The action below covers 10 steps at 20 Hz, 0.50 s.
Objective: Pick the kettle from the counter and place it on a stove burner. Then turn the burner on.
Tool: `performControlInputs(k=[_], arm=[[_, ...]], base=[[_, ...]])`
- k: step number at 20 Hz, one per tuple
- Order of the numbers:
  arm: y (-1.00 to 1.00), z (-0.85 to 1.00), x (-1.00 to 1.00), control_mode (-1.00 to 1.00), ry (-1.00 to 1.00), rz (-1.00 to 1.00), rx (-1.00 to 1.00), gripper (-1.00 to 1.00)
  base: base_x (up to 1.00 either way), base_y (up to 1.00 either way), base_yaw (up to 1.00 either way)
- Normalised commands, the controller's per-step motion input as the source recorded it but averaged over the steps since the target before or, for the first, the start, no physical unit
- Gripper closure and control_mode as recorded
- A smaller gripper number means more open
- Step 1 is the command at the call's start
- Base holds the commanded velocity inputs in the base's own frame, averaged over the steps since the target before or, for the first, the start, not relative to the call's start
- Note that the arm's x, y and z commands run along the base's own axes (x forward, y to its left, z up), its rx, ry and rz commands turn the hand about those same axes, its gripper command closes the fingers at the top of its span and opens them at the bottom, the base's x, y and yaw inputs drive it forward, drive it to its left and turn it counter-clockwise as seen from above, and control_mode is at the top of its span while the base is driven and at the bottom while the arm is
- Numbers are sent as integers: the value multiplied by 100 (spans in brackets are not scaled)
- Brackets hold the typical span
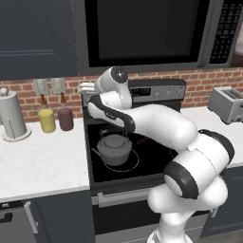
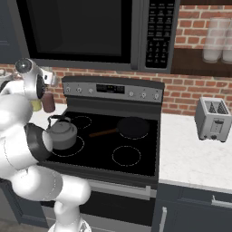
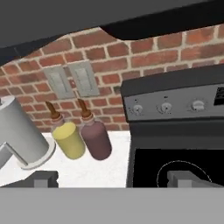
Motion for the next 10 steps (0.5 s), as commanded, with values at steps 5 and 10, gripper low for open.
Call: performControlInputs(k=[5,10], arm=[[-1,-40,0,-100,1,0,-12,-100],[0,-94,-1,-100,-3,0,-29,-100]], base=[[0,0,0],[0,0,0]])
